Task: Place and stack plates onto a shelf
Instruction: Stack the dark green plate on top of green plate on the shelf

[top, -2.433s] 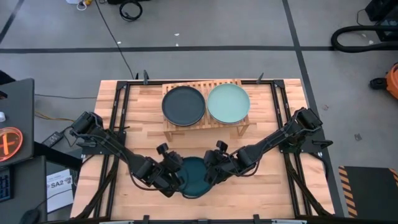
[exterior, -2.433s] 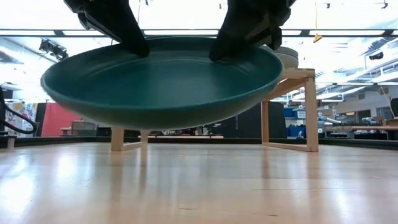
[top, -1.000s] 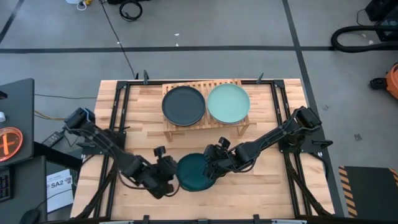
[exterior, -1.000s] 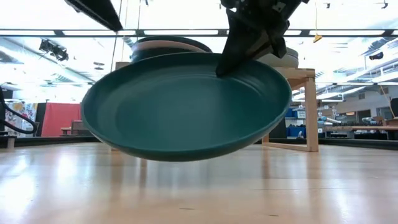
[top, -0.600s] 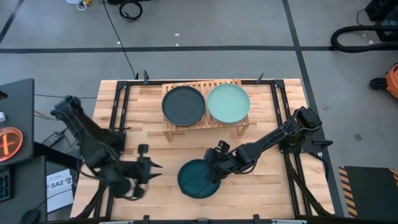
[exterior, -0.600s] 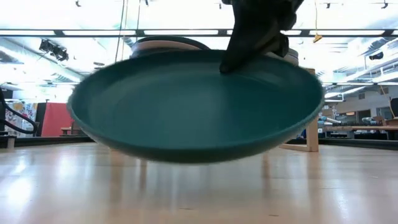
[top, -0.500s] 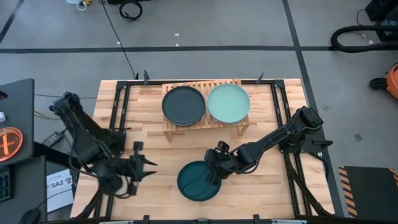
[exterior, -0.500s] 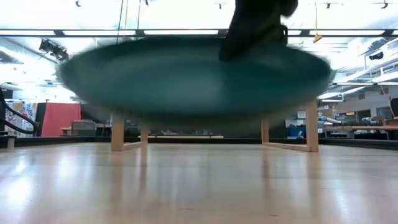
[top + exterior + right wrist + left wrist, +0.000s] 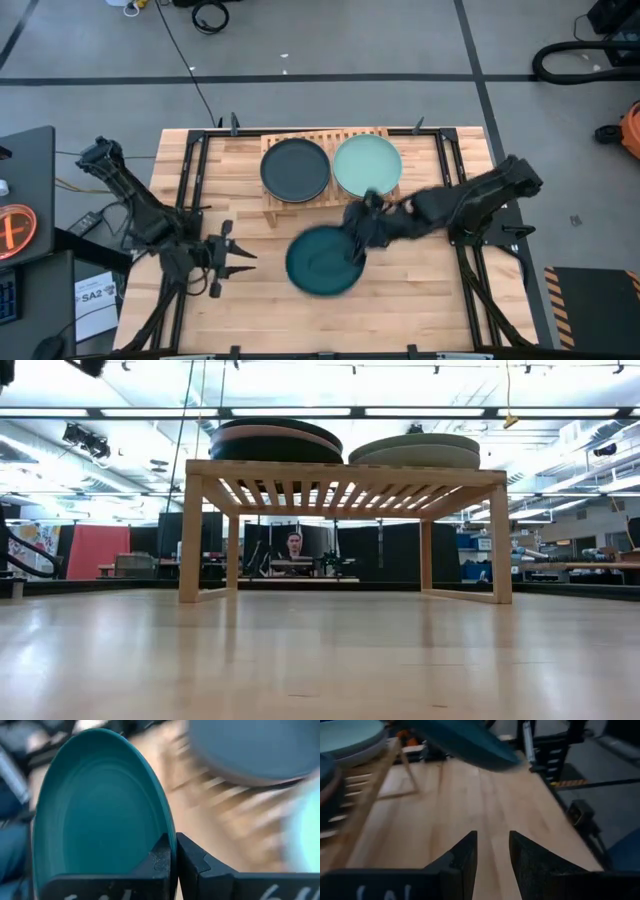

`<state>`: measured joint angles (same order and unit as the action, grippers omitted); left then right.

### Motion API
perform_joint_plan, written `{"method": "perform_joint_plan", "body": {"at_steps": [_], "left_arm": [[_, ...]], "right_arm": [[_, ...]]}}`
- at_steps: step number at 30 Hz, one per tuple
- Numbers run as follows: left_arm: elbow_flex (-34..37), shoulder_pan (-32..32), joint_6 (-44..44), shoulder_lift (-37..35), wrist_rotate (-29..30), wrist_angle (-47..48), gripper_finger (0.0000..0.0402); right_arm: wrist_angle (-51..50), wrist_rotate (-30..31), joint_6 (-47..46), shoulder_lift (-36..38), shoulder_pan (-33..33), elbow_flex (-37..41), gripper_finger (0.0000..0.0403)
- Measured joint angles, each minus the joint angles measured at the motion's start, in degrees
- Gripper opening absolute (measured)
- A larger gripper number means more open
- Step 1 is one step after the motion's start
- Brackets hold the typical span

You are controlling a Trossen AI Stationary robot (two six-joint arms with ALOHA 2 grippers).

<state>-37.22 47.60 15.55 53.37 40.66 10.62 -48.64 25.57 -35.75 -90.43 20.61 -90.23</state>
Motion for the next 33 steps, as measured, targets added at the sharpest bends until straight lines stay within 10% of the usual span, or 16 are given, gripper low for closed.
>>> {"method": "perform_joint_plan", "body": {"at_steps": [16, 33], "left_arm": [[3.26, -12.01, -3.15, -0.20, -16.21, -7.79, 0.0119], [3.26, -13.10, -3.13, -0.16, -17.00, -7.87, 0.0119]], "right_arm": [[-15.14, 0.38, 2.34, 19.26, -26.95, -0.86, 0.0018], [-21.84, -14.24, 4.89, 15.09, -42.97, -0.73, 0.0019]]}}
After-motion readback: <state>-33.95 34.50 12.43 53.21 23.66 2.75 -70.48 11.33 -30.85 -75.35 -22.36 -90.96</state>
